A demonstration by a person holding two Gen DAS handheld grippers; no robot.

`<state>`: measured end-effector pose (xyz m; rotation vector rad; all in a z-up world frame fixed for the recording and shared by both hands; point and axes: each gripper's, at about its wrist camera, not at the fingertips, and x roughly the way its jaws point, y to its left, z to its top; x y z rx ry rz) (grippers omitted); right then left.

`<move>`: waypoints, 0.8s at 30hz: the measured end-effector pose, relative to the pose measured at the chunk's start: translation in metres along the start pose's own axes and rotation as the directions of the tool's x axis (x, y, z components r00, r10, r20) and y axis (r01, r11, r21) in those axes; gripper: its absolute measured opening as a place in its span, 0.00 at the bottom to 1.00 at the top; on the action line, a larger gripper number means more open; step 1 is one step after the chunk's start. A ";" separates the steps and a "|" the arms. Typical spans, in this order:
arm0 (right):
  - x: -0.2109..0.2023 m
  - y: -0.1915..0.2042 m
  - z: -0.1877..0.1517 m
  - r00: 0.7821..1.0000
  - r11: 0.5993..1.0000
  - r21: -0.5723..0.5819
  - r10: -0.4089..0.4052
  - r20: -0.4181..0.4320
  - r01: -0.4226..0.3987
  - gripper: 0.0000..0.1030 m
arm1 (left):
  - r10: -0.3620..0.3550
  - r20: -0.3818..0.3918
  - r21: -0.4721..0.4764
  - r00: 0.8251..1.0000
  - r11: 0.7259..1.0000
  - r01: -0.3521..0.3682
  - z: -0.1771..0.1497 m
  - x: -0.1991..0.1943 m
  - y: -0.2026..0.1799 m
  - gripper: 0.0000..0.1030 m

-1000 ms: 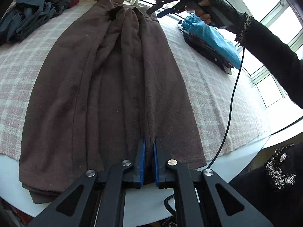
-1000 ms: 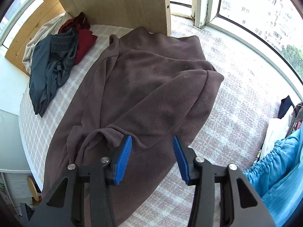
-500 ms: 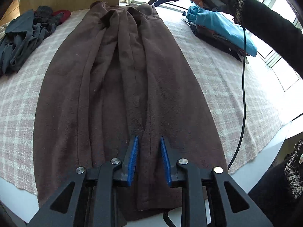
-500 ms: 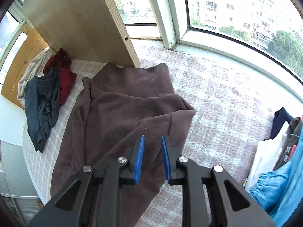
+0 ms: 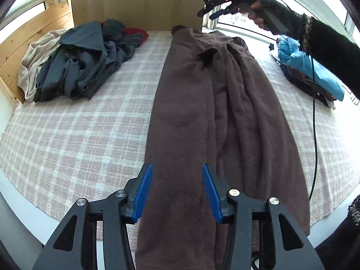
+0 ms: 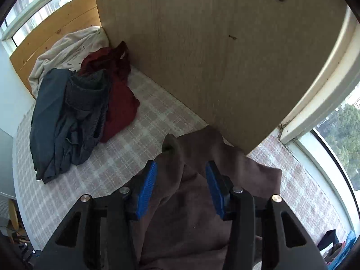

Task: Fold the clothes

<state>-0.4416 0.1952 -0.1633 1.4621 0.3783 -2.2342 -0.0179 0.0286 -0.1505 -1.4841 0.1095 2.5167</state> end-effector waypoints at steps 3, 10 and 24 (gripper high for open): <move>0.028 0.012 0.027 0.994 0.999 -0.036 -0.004 -0.105 0.000 0.44 | 0.010 -0.070 0.008 0.997 1.000 -0.009 -0.009 0.021 0.009 0.42; 0.044 0.009 0.050 0.982 0.999 -0.011 -0.042 -0.182 0.041 0.44 | -0.007 0.002 -0.029 1.000 1.000 0.007 -0.024 0.018 0.008 0.42; 0.036 -0.007 0.048 0.987 0.998 0.030 -0.048 -0.153 0.054 0.43 | -0.010 -0.031 -0.036 0.999 0.999 0.009 -0.021 0.027 0.022 0.57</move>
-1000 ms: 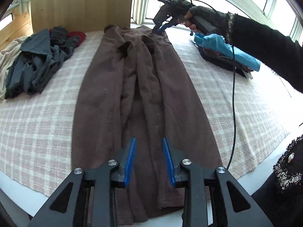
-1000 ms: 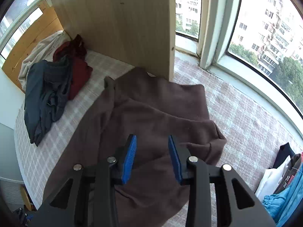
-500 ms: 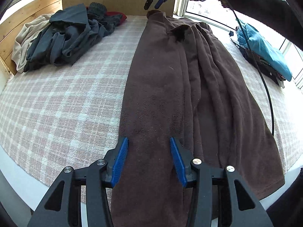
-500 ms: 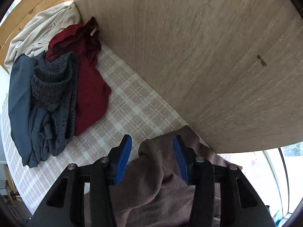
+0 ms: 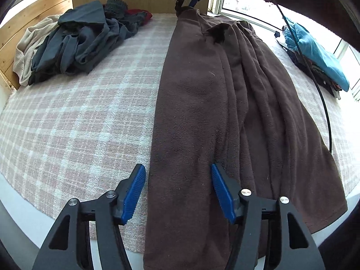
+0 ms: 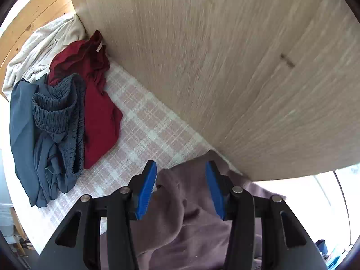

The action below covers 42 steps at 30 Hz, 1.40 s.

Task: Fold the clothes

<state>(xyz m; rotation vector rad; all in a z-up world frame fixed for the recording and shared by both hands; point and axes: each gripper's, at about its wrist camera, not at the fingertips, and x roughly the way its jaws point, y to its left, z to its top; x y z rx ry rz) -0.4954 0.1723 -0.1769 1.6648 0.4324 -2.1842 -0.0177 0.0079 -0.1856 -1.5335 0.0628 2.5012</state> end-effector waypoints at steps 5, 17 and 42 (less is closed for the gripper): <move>0.015 -0.007 0.007 0.996 0.999 0.019 -0.026 -0.086 0.028 0.38 | 0.004 0.007 0.013 1.000 1.000 -0.004 -0.003 0.000 -0.003 0.56; -0.028 0.000 -0.013 0.997 0.998 0.010 0.069 0.020 -0.069 0.38 | 0.011 0.033 0.004 0.999 1.000 -0.012 -0.006 -0.001 -0.004 0.57; -0.053 -0.060 -0.145 0.978 0.979 0.124 0.146 0.146 -0.165 0.38 | 0.180 0.001 0.046 0.984 0.983 -0.180 -0.009 -0.048 -0.012 0.48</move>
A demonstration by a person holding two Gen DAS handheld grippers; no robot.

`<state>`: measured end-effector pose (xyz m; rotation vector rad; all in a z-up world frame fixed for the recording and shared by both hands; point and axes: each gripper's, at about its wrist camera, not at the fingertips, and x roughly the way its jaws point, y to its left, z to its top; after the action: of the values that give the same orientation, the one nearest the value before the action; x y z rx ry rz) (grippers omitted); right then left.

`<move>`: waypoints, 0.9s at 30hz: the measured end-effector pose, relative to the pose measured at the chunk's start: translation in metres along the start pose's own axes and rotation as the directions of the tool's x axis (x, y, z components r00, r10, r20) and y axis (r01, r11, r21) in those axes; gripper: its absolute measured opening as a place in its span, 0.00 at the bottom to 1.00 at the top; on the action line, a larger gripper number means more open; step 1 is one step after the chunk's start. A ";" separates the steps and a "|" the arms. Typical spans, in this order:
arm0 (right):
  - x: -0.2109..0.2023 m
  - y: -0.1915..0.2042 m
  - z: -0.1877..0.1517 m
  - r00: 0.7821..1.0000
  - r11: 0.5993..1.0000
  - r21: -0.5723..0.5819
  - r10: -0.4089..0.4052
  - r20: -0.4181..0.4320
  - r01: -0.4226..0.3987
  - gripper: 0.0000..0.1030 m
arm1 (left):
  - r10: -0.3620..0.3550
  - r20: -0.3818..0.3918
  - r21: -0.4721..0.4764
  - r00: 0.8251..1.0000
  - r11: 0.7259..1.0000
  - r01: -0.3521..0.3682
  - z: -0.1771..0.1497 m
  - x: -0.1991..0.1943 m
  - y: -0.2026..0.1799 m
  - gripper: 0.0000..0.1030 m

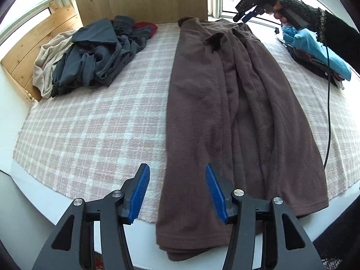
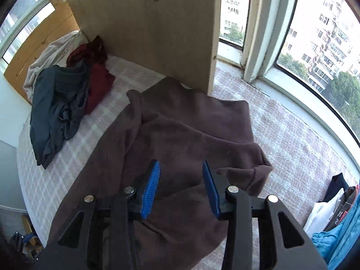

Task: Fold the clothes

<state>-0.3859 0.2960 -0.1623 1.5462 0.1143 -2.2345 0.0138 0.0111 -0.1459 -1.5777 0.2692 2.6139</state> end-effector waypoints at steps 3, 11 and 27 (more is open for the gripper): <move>0.020 0.050 -0.010 0.994 0.989 -0.104 0.107 -0.030 -0.110 0.38 | 0.023 0.020 -0.058 1.000 0.998 -0.022 -0.003 -0.013 0.017 0.48; 0.046 0.087 -0.056 0.993 0.985 -0.166 0.019 -0.118 -0.038 0.38 | -0.205 0.006 -0.107 0.979 0.973 0.204 -0.014 0.026 0.009 0.48; 0.035 0.053 -0.041 0.979 0.993 0.057 0.111 -0.171 -0.103 0.46 | -0.223 0.011 0.139 0.975 0.966 0.219 -0.025 0.017 -0.049 0.50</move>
<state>-0.3407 0.2501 -0.2009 1.7299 0.0280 -2.0310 0.0352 0.0539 -0.1779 -1.4370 0.2487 2.3912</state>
